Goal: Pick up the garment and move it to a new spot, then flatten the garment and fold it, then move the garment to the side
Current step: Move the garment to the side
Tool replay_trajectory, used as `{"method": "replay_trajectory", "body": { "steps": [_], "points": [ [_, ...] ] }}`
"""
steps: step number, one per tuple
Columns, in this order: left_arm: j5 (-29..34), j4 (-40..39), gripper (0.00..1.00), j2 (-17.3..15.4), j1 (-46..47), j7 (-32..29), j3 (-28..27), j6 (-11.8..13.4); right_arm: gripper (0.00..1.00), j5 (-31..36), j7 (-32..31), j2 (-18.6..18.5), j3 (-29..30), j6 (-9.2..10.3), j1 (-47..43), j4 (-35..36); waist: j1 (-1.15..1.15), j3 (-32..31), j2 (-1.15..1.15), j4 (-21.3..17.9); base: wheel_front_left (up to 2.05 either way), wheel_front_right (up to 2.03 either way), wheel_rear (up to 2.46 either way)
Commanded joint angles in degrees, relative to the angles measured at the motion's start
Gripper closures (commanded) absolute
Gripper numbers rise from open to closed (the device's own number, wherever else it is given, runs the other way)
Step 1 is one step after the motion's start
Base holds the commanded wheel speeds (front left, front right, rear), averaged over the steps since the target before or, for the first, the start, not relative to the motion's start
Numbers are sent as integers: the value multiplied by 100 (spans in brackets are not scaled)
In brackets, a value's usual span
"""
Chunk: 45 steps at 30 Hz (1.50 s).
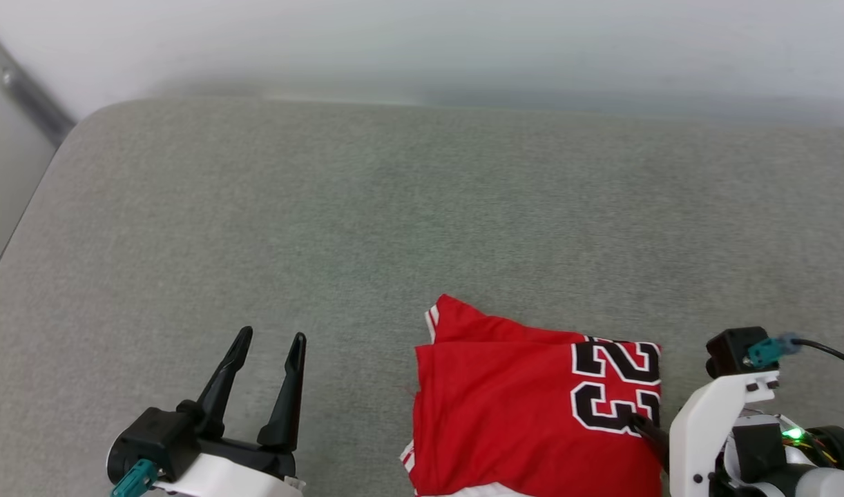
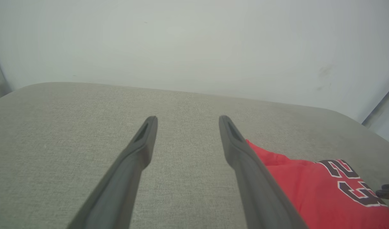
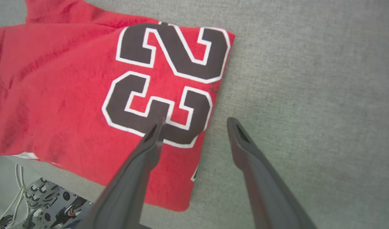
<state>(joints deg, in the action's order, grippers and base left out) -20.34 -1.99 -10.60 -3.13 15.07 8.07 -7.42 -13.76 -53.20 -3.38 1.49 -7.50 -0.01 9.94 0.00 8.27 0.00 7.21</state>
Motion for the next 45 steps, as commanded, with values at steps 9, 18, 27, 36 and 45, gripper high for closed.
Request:
{"method": "replay_trajectory", "body": {
  "steps": [9,18,27,36,45],
  "points": [
    [-47,105,0,-10,240,11,101,-7,0,275,-370,54,17,2,291,-836,0,257,0,465,0,0,0],
    [-29,163,0,16,265,11,165,-7,75,301,-209,114,-324,-4,295,-1779,0,324,0,619,0,0,0],
    [-78,264,0,28,160,11,265,-7,100,990,283,-392,-759,8,634,-1690,0,110,0,379,0,0,0],
    [7,145,0,-12,291,11,516,-7,100,1344,251,-1924,-1840,5,1207,-1051,0,245,0,-432,0,0,0],
    [107,-50,0,-72,665,11,750,-2,100,1187,292,-3464,-1854,3,1750,-649,0,950,0,-1424,0,0,0]
  ]
}}
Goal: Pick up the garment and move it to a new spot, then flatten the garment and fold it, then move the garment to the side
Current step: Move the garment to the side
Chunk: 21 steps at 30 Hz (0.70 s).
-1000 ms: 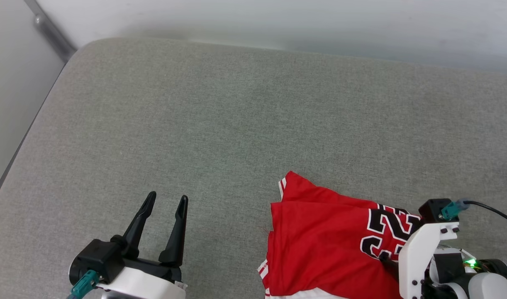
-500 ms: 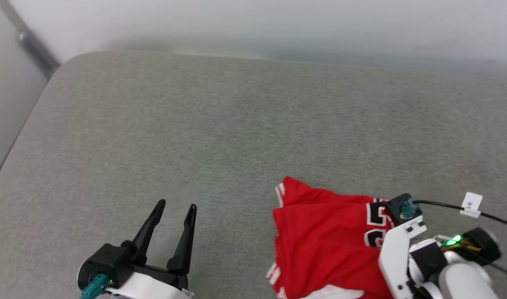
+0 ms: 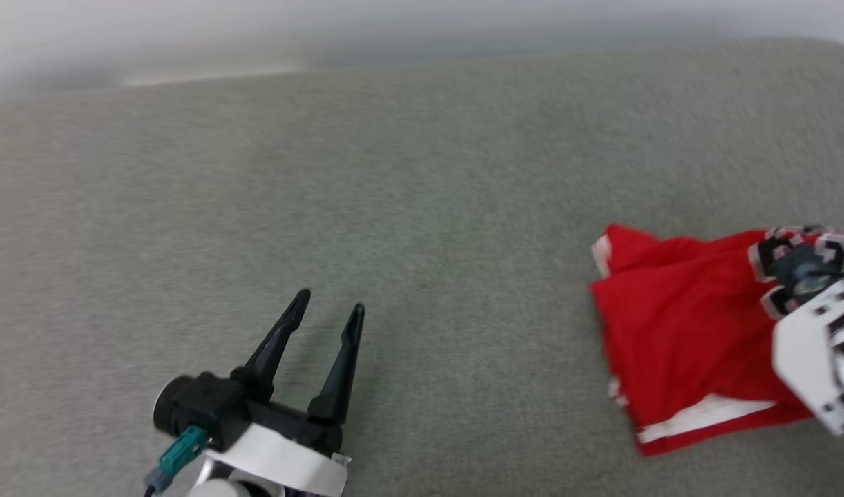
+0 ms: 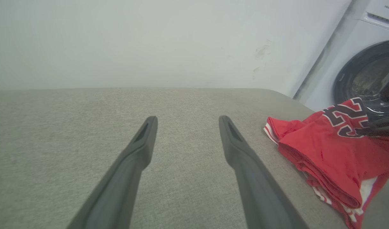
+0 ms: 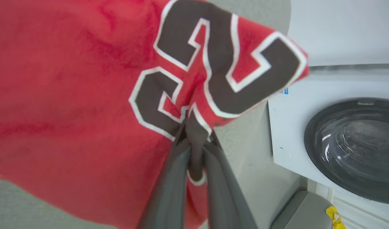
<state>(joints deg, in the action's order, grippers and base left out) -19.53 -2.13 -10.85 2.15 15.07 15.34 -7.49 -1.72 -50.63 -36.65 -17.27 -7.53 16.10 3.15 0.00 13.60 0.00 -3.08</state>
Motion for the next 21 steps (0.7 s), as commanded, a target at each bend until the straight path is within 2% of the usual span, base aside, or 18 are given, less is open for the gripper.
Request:
{"method": "replay_trajectory", "body": {
  "steps": [1,5,10,17,21],
  "points": [
    [39,-63,0,-80,209,11,67,4,100,-25,86,-277,78,9,182,16,0,518,0,-465,0,0,0],
    [75,-216,0,-205,519,11,251,4,100,-39,297,-534,396,8,328,-126,0,946,0,-741,0,0,0],
    [131,-504,0,-390,932,11,372,4,100,206,893,-723,746,8,621,-592,0,1474,0,-953,0,0,0],
    [207,-707,0,-784,1330,11,385,4,100,567,1558,-544,1295,9,1113,-1362,0,2100,0,-1066,0,0,0],
    [220,-924,0,-905,1476,11,413,4,100,934,1817,-723,1699,10,1246,-1798,0,2325,0,-1012,0,0,0]
  ]
}}
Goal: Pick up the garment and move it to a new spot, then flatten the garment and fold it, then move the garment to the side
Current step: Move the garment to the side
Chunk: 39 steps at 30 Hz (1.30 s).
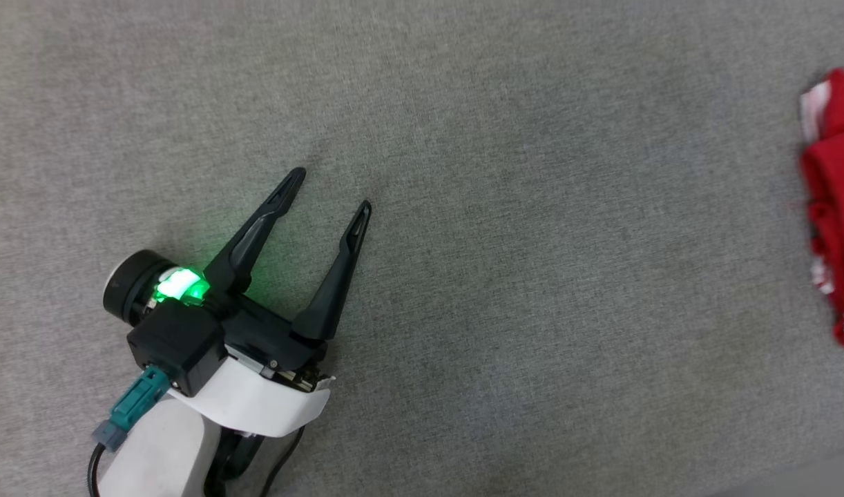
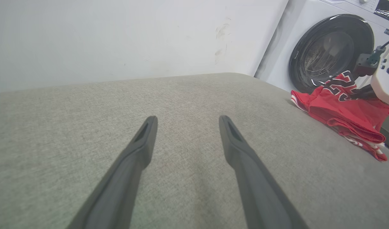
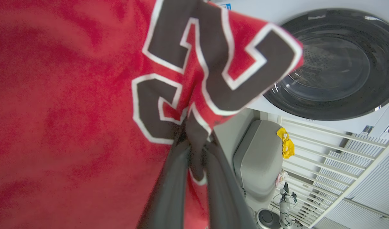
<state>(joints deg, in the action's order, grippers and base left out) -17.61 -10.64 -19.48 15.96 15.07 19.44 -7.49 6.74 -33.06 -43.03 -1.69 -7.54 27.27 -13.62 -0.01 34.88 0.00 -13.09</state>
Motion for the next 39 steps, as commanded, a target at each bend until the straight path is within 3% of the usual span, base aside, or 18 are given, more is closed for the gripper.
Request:
{"method": "replay_trajectory", "body": {
  "steps": [1,12,13,14,15,20,27,39],
  "points": [
    [27,-130,0,-67,117,11,11,4,100,146,117,-75,237,10,149,-227,1,237,0,5,0,0,0],
    [102,-542,0,-156,148,11,75,4,100,595,617,216,886,10,286,-833,1,352,0,82,0,0,0],
    [97,-510,0,-154,120,11,72,4,50,693,757,292,885,10,359,-785,1,303,0,87,0,0,0],
    [97,-510,0,-154,120,11,72,4,50,693,757,292,885,10,359,-785,1,303,0,87,0,0,0],
    [89,-488,0,-144,103,11,70,5,0,727,775,329,911,10,384,-785,1,268,0,91,0,0,0],
    [22,-236,0,18,-79,11,-63,4,0,714,858,620,1062,10,553,-545,1,-221,0,180,0,0,0],
    [-108,33,0,312,-493,11,-558,5,0,414,1590,1179,1217,9,712,63,1,-1008,0,368,0,0,0],
    [40,537,0,931,-1350,11,-1798,19,0,-801,2678,2835,898,8,-442,1773,1,-2381,0,1034,0,0,0]
  ]
}}
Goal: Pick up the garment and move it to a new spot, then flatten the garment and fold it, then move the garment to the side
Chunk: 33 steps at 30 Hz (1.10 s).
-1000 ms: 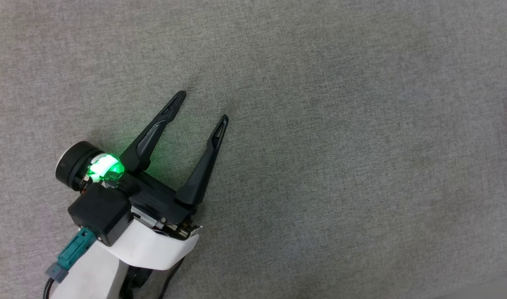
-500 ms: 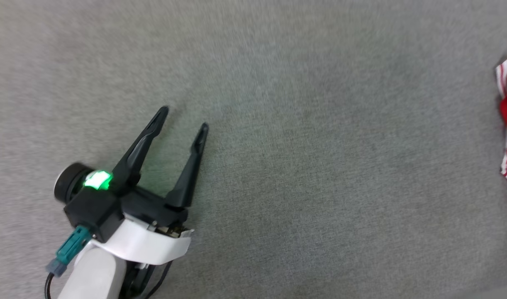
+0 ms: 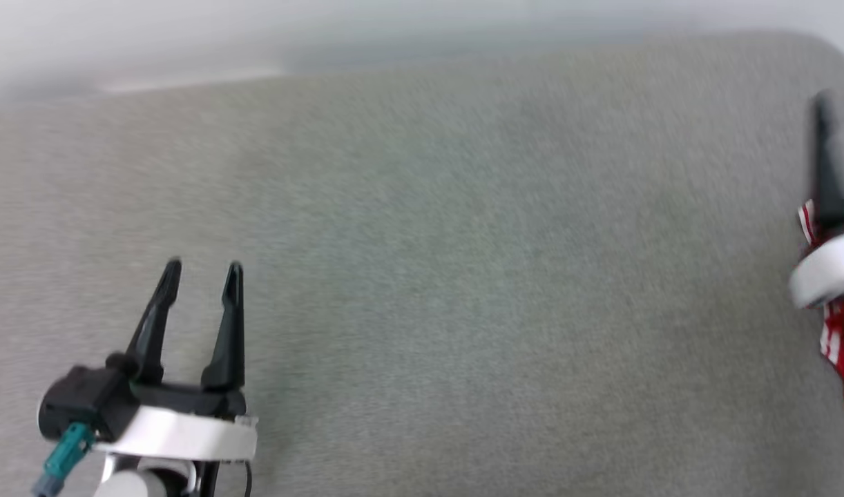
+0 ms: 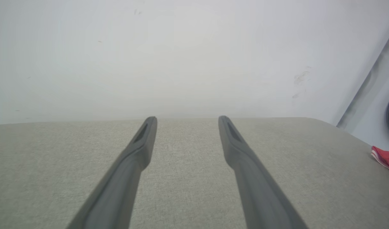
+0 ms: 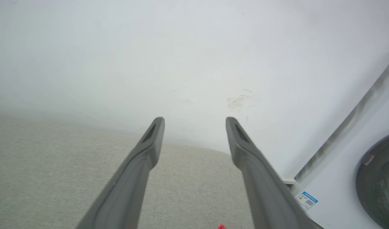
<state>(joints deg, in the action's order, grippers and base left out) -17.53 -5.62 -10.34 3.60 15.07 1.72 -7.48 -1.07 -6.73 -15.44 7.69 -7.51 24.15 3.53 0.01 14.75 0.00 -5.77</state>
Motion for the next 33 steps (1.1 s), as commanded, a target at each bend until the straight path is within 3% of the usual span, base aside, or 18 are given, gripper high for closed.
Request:
{"method": "replay_trajectory", "body": {
  "steps": [1,6,8,20,33],
  "points": [
    [50,75,0,65,-160,11,-82,19,0,-72,127,195,-53,5,-280,160,-1,-454,0,354,0,0,0],
    [129,287,0,277,-477,10,-245,13,0,-385,707,989,-168,4,-1359,400,-1,-842,0,646,0,0,0],
    [128,368,0,305,-570,11,-238,10,0,-539,855,1095,-179,5,-1592,286,-1,-928,0,697,0,0,0],
    [-31,890,0,291,-774,11,-158,5,0,-739,1582,1261,-414,4,-2153,-641,-1,-1207,0,750,0,0,0],
    [-168,786,0,162,-725,11,-16,4,0,-890,1785,1266,-472,4,-2126,-924,-1,-1267,0,682,0,0,0]
  ]
}}
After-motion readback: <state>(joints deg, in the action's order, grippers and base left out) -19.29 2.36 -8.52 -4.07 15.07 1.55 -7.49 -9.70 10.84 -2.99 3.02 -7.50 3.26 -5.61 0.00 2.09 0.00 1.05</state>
